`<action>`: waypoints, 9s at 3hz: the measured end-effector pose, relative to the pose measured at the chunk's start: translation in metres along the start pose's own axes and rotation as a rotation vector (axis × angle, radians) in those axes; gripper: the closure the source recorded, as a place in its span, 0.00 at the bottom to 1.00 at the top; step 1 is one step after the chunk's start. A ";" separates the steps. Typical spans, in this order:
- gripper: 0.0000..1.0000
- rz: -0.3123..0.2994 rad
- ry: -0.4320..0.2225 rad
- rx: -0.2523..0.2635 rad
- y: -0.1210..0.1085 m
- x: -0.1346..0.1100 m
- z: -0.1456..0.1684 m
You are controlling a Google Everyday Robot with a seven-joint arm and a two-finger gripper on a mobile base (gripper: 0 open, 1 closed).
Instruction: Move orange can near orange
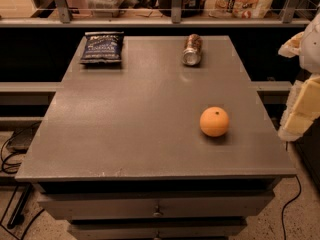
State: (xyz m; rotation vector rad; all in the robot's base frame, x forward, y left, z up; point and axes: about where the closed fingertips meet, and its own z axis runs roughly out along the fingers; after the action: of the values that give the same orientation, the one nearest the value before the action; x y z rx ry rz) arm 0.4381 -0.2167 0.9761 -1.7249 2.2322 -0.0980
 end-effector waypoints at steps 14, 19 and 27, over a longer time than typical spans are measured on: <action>0.00 0.928 -0.638 0.205 -0.264 -0.154 0.214; 1.00 1.011 -0.597 0.237 -0.255 -0.120 0.169; 0.14 0.982 -0.518 -0.048 -0.054 -0.077 0.162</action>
Offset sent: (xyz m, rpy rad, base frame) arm 0.0275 0.0155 -0.0042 0.2459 -0.0781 0.0119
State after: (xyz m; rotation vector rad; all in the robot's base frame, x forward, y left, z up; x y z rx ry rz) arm 0.5526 -0.1356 0.8519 -0.4202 2.3715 0.5528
